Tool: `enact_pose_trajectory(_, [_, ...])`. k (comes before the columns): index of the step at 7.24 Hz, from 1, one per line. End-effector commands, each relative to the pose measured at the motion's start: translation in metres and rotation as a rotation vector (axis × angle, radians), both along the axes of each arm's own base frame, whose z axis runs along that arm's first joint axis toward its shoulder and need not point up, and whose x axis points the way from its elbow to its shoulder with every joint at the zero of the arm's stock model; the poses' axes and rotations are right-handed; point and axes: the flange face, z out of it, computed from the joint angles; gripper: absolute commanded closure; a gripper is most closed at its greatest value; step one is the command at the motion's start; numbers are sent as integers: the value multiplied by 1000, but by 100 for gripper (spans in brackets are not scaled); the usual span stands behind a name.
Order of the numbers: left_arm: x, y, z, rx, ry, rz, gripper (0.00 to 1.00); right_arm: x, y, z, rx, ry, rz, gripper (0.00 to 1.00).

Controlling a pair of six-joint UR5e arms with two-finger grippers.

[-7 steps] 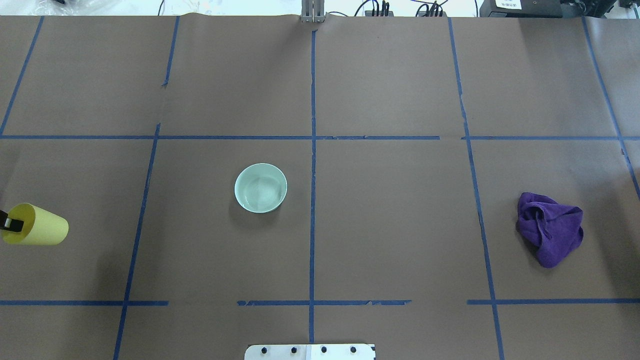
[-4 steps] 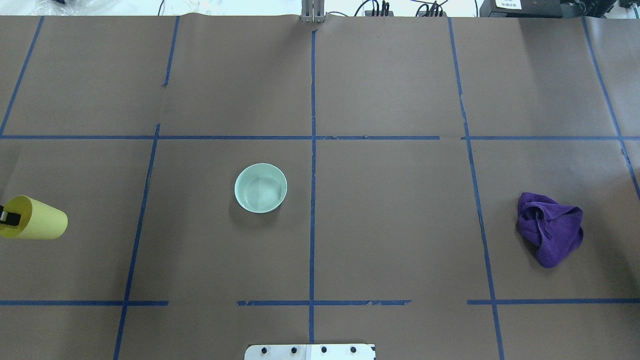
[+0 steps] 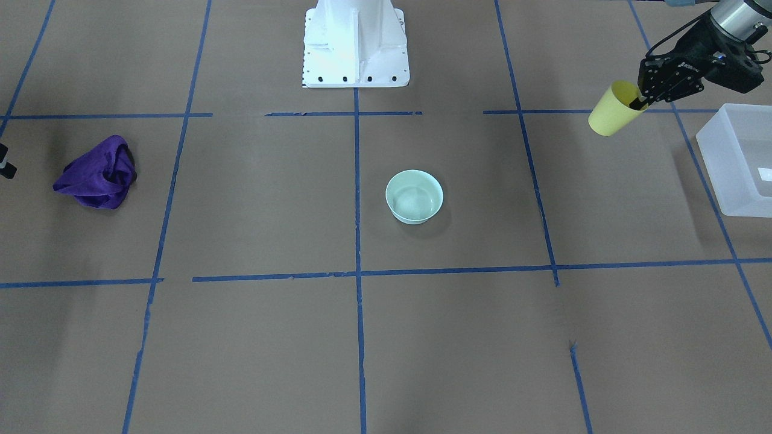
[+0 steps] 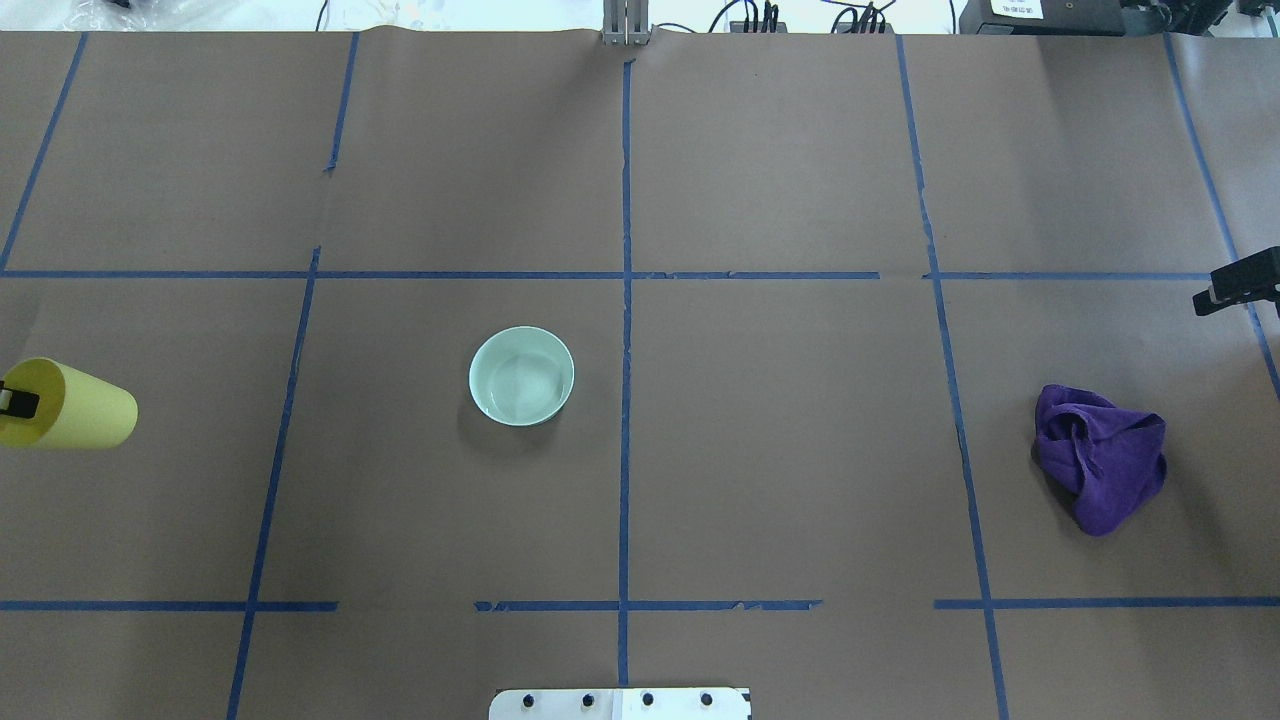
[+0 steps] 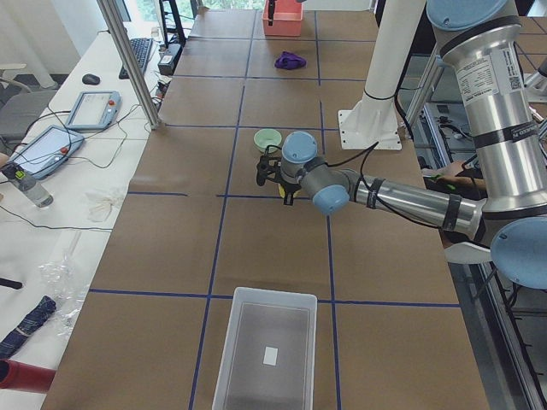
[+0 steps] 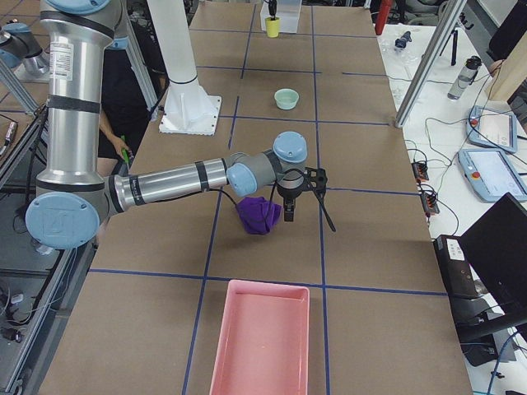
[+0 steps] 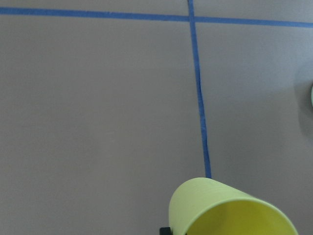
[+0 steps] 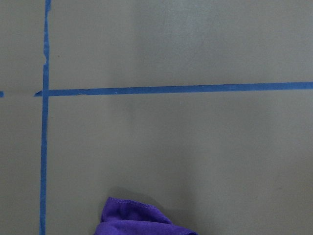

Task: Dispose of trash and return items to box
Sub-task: 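Lift the yellow cup with the left gripper toward the clear bin, then reach the right gripper down onto the purple cloth while the left gripper carries the cup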

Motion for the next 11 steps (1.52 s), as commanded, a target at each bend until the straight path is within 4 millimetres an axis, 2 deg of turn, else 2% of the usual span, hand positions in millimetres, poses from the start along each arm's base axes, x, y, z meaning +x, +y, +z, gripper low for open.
enact_pose_trajectory(1, [-38, -41, -26, 84, -118, -20, 100, -25, 5, -3, -14, 3, -17, 0])
enact_pose_trajectory(2, [-59, -66, -36, 90, -174, -19, 100, -43, 9, -7, -18, 9, -10, 0])
enact_pose_trajectory(3, [-95, -86, -40, 124, -226, -8, 100, -58, 14, -8, -17, 16, 3, 0])
enact_pose_trajectory(5, [-187, -109, -31, 161, -386, -79, 100, -109, 31, -15, -11, 70, -11, 0])
enact_pose_trajectory(6, [-220, -120, -22, 196, -424, -64, 100, -135, 41, -18, 10, 91, -44, 0])
enact_pose_trajectory(7, [-247, -127, -3, 207, -444, -49, 100, -159, 53, -19, 16, 109, -67, 0])
enact_pose_trajectory(9, [-254, -137, 26, 198, -455, 0, 100, -175, 65, -14, 14, 125, -105, 0])
enact_pose_trajectory(11, [-276, -139, 51, 189, -463, 17, 100, -180, 72, -6, 3, 141, -122, 2])
